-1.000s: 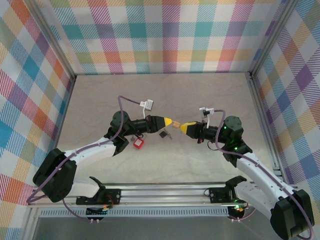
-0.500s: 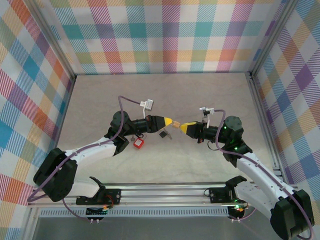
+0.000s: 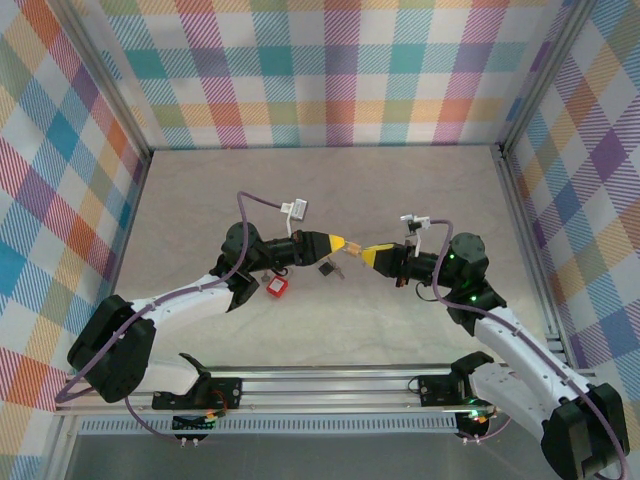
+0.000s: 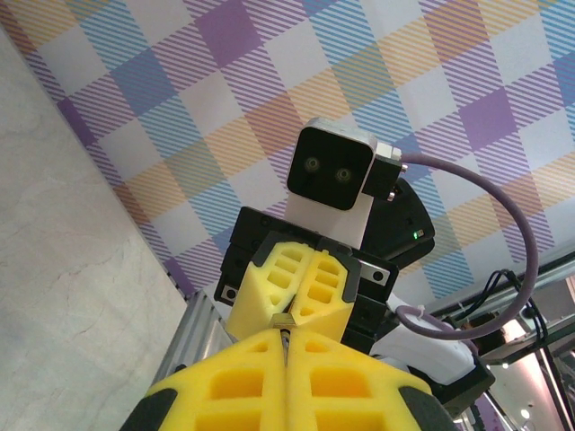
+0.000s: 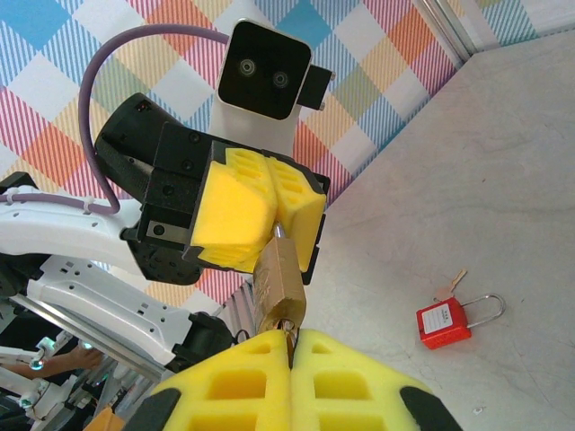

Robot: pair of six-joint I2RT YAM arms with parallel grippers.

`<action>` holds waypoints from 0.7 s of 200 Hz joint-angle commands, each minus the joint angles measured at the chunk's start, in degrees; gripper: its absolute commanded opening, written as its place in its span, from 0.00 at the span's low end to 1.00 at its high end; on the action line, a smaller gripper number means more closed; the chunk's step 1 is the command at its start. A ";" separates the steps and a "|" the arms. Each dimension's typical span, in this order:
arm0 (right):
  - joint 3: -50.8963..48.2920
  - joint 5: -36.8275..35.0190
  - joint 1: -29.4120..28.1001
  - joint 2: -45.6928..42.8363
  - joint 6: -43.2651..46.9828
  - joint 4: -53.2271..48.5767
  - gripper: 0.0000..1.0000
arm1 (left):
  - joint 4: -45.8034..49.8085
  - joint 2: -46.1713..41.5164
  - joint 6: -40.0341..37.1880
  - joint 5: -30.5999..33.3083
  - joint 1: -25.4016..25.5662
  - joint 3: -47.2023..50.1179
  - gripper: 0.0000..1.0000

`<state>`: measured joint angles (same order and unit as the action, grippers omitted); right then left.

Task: Lock with the key

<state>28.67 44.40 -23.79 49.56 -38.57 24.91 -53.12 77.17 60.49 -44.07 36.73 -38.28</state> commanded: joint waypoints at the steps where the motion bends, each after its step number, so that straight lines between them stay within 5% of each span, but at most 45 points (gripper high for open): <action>1: 0.84 1.91 0.15 -2.09 0.69 1.38 0.00 | -2.51 0.54 0.33 2.11 0.27 -0.30 0.00; 140: -0.76 1.55 0.50 -4.35 0.28 0.45 0.00 | -3.91 0.36 0.77 3.41 0.27 0.01 0.00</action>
<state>28.47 43.99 -23.57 46.96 -38.57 23.05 -54.61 77.43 60.88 -43.88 37.39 -38.28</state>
